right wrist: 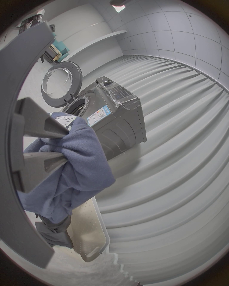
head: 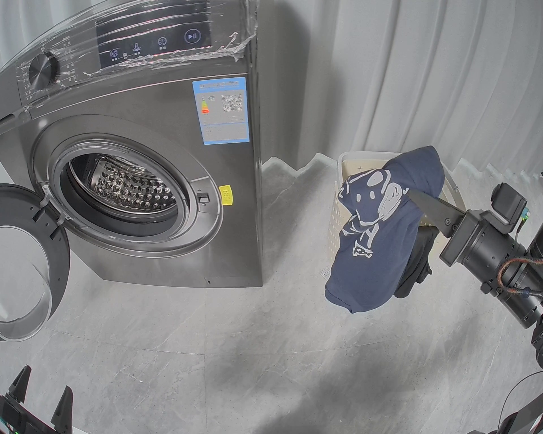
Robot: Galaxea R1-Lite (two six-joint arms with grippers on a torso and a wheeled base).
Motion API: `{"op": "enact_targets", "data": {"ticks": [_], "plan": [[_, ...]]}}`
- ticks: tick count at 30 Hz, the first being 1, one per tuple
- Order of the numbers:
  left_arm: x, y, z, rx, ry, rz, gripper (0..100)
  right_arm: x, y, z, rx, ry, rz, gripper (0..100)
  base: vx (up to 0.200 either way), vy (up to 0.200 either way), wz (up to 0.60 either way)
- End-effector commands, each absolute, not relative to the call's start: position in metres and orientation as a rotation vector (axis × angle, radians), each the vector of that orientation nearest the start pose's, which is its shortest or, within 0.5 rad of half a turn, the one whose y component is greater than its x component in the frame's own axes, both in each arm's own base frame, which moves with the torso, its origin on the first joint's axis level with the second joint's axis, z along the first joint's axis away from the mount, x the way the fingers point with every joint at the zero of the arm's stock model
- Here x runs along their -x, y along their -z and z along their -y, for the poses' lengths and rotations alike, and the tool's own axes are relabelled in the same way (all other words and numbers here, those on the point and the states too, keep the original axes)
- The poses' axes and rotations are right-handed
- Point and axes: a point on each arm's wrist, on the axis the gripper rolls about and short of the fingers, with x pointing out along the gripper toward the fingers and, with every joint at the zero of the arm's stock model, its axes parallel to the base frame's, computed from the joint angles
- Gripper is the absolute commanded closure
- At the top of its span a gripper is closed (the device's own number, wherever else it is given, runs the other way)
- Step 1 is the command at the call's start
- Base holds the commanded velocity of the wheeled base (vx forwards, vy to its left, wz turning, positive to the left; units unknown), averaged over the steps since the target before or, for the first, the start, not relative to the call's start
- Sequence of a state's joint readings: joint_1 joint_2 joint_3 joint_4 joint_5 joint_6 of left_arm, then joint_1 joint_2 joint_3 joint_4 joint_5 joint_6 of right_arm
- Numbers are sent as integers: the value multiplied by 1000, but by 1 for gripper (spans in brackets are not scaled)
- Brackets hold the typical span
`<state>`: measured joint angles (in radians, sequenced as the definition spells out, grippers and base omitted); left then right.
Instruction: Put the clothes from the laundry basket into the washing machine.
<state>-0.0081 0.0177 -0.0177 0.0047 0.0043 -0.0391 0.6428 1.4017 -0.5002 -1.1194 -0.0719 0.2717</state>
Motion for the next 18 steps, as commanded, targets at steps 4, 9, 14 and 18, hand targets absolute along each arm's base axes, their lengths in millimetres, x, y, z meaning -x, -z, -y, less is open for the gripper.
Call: {"op": "enact_targets", "data": {"ticks": [4,9,14,18], "plan": [[22,-76,0,40,1,-14,0,-176,-226,-129,-339,-593,124,100,0,50,0],[22,-77,0,40,3,-11,0,-175,-226,-129,-339,-593,124,100,0,0,0],[22,-76,0,38,3,-12,0,-176,-226,-129,-338,-592,123,100,-160,0,0],[22,-76,0,40,3,-14,0,-176,-225,-129,-337,-591,120,100,-200,0,0]]}}
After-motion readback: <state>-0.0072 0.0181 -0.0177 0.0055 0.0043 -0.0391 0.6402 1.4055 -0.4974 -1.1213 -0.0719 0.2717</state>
